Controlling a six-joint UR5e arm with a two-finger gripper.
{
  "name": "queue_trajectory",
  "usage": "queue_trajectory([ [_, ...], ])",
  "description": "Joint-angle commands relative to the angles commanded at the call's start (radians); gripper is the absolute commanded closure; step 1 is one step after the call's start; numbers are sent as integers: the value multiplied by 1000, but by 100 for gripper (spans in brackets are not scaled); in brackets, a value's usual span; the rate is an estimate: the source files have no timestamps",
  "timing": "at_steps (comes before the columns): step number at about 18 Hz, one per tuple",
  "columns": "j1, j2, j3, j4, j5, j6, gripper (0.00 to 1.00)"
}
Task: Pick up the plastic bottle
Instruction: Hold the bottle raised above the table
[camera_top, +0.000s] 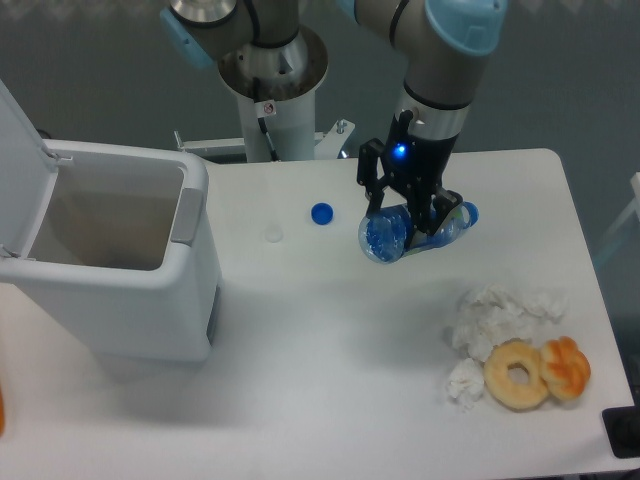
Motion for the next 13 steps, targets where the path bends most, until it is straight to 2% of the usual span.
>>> queue_trajectory([
  [13, 8, 9, -8, 2, -3, 2, 37],
])
